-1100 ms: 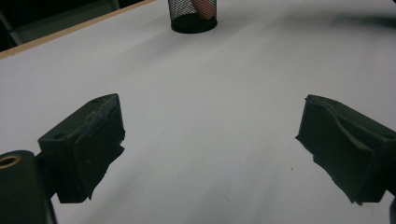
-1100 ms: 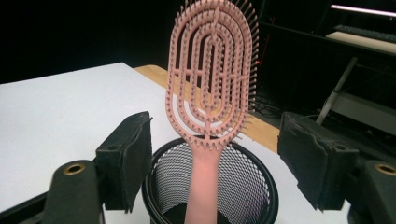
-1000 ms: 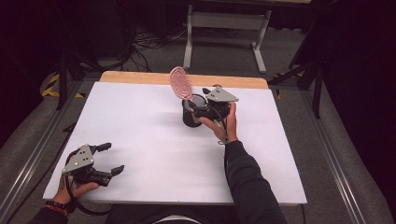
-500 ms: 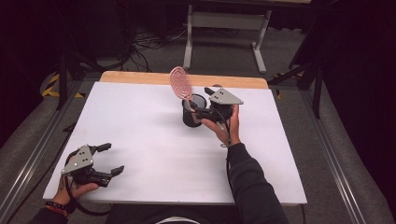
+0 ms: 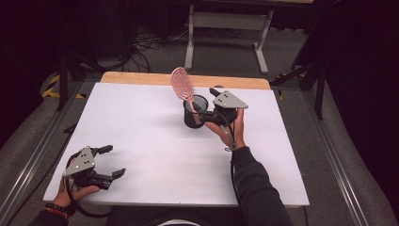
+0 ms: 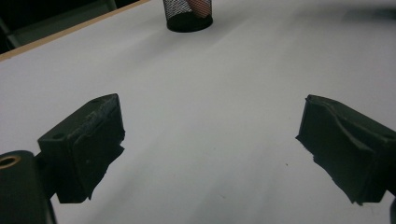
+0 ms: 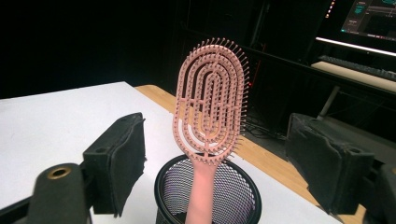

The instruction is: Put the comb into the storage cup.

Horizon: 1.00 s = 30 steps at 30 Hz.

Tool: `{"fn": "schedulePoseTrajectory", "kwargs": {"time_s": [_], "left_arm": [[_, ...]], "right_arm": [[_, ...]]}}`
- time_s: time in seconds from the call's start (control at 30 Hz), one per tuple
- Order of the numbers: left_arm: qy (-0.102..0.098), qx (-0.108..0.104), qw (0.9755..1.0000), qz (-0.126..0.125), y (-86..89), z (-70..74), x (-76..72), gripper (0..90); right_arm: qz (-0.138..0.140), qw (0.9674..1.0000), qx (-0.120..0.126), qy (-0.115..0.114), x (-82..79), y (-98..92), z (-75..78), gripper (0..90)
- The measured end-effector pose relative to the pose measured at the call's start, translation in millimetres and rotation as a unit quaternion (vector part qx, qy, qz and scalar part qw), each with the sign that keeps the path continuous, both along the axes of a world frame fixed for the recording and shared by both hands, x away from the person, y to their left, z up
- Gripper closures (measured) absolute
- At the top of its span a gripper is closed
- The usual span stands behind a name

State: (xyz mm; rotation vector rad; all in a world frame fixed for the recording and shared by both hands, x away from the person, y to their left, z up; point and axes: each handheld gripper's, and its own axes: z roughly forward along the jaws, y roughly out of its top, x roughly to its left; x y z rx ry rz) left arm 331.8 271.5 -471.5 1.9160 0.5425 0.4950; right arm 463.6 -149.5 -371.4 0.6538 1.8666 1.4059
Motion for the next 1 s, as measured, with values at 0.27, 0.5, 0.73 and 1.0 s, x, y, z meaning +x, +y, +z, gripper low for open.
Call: {"fn": "schedulePoseTrajectory", "kwargs": {"time_s": [0.27,0.5,0.73,1.0], "left_arm": [[0.002,0.006,1.0000,-0.003,-2.2,-1.2,0.7,7.7],[0.001,0.007,1.0000,-0.002,-2.6,-1.1,0.7,7.6],[0.000,0.009,1.0000,-0.003,-3.4,-1.3,0.5,7.5],[0.000,0.013,0.9999,0.000,-3.7,-1.7,0.5,7.1]], "right_arm": [[-0.005,0.9999,-0.011,-0.008,-7.7,-0.8,-1.9,16.9],[-0.004,0.9999,-0.007,-0.015,-15.4,-2.4,-3.0,14.1],[-0.009,0.9998,-0.004,-0.016,-19.4,-3.6,-4.1,9.5],[-0.008,0.9997,0.009,-0.019,-24.7,-9.8,-5.8,7.8]]}}
